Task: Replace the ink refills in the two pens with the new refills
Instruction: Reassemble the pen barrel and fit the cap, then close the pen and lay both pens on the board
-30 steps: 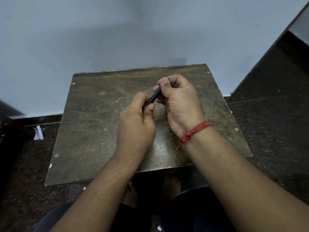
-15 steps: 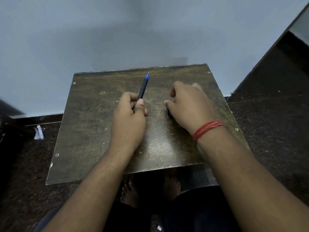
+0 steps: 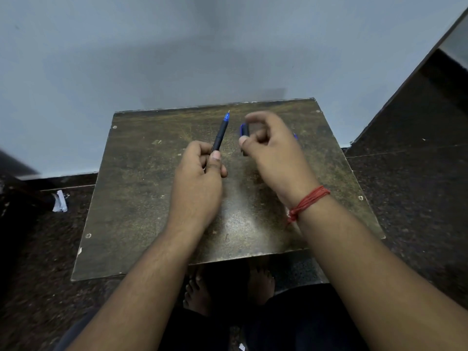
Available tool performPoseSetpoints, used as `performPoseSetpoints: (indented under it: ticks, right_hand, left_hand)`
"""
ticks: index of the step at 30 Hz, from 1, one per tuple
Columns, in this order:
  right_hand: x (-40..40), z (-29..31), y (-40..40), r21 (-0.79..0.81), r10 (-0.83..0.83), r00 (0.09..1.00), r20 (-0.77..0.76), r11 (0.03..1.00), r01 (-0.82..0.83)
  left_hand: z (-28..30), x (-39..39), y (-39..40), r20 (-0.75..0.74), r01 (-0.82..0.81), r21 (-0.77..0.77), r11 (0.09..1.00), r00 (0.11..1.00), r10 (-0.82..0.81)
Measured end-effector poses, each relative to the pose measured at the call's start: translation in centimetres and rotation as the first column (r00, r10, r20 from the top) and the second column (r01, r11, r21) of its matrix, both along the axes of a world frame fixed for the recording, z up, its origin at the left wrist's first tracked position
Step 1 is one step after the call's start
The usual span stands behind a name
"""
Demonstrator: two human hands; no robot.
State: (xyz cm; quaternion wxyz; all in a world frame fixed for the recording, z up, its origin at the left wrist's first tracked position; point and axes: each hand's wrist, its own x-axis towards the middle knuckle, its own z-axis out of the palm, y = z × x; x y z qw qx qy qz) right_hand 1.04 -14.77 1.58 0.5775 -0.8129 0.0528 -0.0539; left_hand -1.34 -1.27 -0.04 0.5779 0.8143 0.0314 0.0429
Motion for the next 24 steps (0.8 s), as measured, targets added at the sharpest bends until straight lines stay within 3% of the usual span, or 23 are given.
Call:
performPoseSetpoints:
  ticks: [3,7,14,24]
  right_hand:
    - [0.3,-0.1,-0.5,0.434,-0.148,0.989,0.016,0.892,0.127]
    - [0.9,-0.3,-1.2,0.648,-0.276,0.961,0.0,0.732,0.211]
    - [1.5,-0.5,-2.4,0.661,-0.366,0.929,0.06,0.711,0.238]
    - [1.0,-0.5,-1.7,0.545,-0.129,0.987,0.098,0.836,0.055]
  left_hand:
    - [-0.2,-0.1,-0.3,-0.012,0.05,-0.026,0.998,0.999,-0.05]
    - [0.1,-0.5,-0.7,-0.023,0.137,-0.031,0.99,0.99,-0.137]
    - [0.5,-1.0,-1.0,0.001,0.22,0.062,0.973,0.975,-0.221]
    - [0.2,-0.9,-0.9,0.008,0.226,0.045,0.973,0.974,-0.227]
